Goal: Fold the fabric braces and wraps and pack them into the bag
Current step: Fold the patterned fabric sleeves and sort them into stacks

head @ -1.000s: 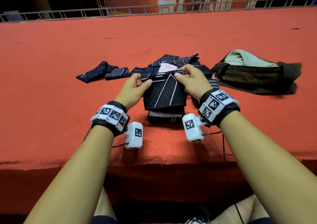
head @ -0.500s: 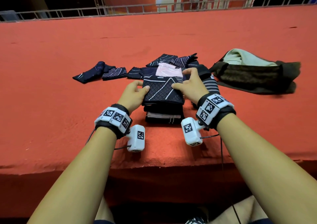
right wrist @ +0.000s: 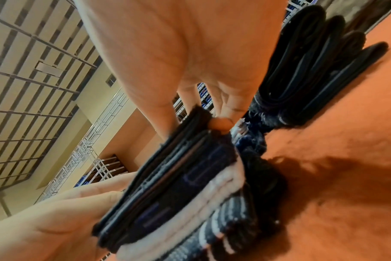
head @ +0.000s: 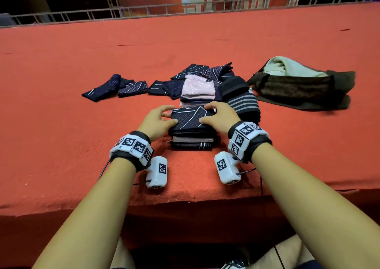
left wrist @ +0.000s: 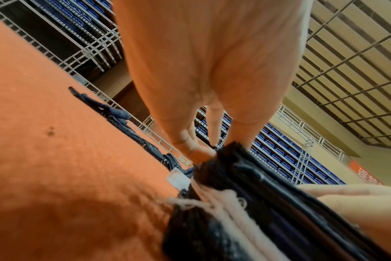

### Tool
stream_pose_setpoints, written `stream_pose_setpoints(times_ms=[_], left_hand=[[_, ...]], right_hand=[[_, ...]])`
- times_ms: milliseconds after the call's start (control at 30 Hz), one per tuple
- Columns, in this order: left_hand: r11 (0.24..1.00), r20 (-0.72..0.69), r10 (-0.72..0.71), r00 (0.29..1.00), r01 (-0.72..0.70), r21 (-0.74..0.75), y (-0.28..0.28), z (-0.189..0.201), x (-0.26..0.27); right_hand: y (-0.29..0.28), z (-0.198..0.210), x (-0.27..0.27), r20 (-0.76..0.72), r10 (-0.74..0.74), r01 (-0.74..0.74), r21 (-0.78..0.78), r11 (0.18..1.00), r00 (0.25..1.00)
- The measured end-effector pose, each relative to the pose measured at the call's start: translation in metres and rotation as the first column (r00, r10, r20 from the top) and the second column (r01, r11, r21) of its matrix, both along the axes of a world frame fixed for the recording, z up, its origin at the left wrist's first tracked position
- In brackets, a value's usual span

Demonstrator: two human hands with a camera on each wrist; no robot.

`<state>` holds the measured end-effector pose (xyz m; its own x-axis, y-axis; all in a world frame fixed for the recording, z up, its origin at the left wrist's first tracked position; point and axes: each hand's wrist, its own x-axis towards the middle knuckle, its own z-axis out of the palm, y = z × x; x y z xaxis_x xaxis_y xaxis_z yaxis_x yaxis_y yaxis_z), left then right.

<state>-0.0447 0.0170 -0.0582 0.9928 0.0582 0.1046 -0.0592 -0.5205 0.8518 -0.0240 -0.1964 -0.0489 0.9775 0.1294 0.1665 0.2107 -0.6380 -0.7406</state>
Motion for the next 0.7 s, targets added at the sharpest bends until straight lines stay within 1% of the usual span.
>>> stream_pose_setpoints(times_ms=[67,167,267,400,500,600,633,700], left_hand=[[1.000,0.016,0.008,1.000,-0.008,0.025,0.000,0.002,0.001],[0.999,0.032,0.052,0.998,-0.052,-0.008,0.001,0.003,0.004],[0.997,-0.017,0.078,0.997,-0.078,0.013,0.002,0.000,0.007],[0.997,-0.076,0.052,0.996,-0.048,0.056,0.001,-0.004,0.006],[0.999,-0.079,0.033,0.996,-0.031,0.026,0.000,-0.006,0.001],[1.000,-0.116,0.016,0.993,-0.018,-0.020,-0.001,-0.006,-0.008],[1.000,-0.121,0.004,0.993,-0.006,-0.014,-0.001,-0.005,-0.011],[0.998,-0.105,-0.012,0.994,0.018,0.064,-0.002,-0.002,-0.016]], right_hand=[[0.001,0.005,-0.001,0.033,0.005,-0.003,-0.044,0.999,0.999],[0.003,0.009,-0.001,0.045,0.011,-0.006,-0.107,0.994,0.999],[0.006,0.008,-0.002,0.024,0.033,-0.028,-0.204,0.979,0.999],[0.009,0.010,-0.006,0.022,0.102,-0.090,-0.311,0.946,0.995],[0.014,0.006,-0.010,-0.009,0.128,-0.124,-0.335,0.934,0.992],[0.015,0.001,-0.013,-0.034,0.133,-0.137,-0.356,0.924,0.990],[0.015,0.000,-0.014,-0.037,0.135,-0.140,-0.360,0.922,0.990],[0.014,0.002,-0.017,-0.051,0.134,-0.144,-0.372,0.917,0.990]])
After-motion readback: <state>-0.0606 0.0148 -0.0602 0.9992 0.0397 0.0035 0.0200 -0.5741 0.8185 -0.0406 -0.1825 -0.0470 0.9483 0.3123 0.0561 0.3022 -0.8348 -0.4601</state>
